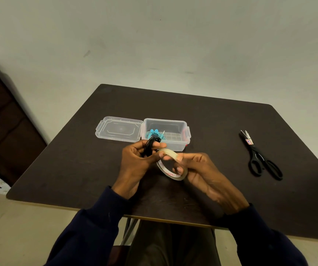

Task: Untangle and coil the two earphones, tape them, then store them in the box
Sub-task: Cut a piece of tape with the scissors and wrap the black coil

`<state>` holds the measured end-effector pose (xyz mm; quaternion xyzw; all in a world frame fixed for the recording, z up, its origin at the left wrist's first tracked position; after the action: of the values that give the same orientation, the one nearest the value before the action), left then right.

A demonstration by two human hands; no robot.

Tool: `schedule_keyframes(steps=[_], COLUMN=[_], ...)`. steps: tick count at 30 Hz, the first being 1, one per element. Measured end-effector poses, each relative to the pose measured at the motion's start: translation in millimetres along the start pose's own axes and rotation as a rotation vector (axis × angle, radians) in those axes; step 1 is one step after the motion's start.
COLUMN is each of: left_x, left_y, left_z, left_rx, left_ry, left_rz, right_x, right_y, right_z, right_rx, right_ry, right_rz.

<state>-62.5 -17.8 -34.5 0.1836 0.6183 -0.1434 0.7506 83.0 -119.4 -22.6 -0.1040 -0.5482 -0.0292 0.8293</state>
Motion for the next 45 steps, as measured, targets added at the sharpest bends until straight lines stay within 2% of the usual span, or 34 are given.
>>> schedule_keyframes(steps=[4,7,9,18,27,31,39,45], left_x=[2.0,9.2,10.6,-10.7,-14.2,-17.7,-19.8,-15.5], left_y=[-6.1,-11.7,-13.0,-15.0,-12.7,-12.2,-23.0,-20.2], left_z=[3.5,9.3,13.4,31.5,34.5,34.1,37.9,44.5], left_rx=[0.016,-0.004,-0.006,0.0,-0.052,-0.06,-0.213,-0.183], left_ry=[-0.13,-0.262,-0.27,0.027,0.141,0.272,0.504,0.611], left_rz=[-0.084,-0.208,-0.221,0.065,0.176,0.312,0.533,0.464], right_x=[1.8,9.3,14.0,22.0,28.2,30.8,30.2,30.1], right_y=[-6.6,-12.2,-14.4,-20.5,-24.6,-25.3,-23.1,-24.9], right_z=[-7.9,-10.9,-9.7,-5.2,-6.5,-5.2,-0.9,3.7], right_rx=[0.004,-0.021,-0.053,-0.081,-0.09,-0.084,-0.096,-0.101], right_ry=[-0.057,-0.348,-0.423,-0.537,-0.672,-0.699,-0.727,-0.728], right_rz=[-0.057,-0.187,-0.253,-0.372,-0.403,-0.407,-0.396,-0.398])
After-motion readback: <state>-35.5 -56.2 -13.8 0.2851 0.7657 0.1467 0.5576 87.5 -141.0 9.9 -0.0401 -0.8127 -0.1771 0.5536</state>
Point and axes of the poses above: each hand's wrist, its own y-axis towards the middle knuckle, its own z-axis out of the palm, x = y × z, the point moved 5 cm from there along y, towards the middle knuckle, and after that the axes turned 5 degrees about y, right-handed, at the moved point
